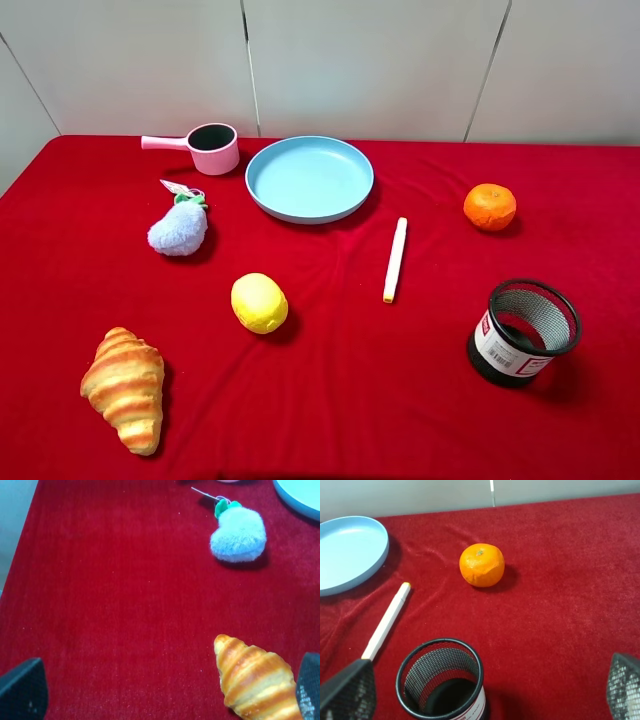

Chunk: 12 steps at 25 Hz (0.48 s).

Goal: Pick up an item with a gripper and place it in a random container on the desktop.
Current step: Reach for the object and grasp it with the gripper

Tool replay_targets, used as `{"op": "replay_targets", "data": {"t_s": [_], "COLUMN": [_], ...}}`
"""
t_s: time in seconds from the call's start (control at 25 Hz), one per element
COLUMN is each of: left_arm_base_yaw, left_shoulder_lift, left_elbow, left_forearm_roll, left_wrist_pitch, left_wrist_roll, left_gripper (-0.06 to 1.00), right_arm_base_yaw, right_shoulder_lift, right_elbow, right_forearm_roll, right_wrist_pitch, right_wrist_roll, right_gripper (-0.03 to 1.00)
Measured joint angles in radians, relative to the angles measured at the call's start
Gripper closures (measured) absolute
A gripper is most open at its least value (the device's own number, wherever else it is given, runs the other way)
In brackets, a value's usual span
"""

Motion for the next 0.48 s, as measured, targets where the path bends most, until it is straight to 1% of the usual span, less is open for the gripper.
{"op": "replay_targets", "data": {"t_s": [0.48], "left_arm_base_yaw": [0.000], "left_shoulder_lift": [0.000], "left_elbow": [0.000], "left_forearm_roll": [0.000], "left_wrist_pitch": [0.000], "left_wrist_roll": [0.000], "left_gripper": [-0.04], "right_arm_base_yaw": [0.000], "right_shoulder_lift": [0.000], "right_elbow": [0.000], "right_forearm_roll": [0.000], "right_wrist_pitch": [0.000], "right_wrist_roll": [0.000], "right_gripper": [0.28]}}
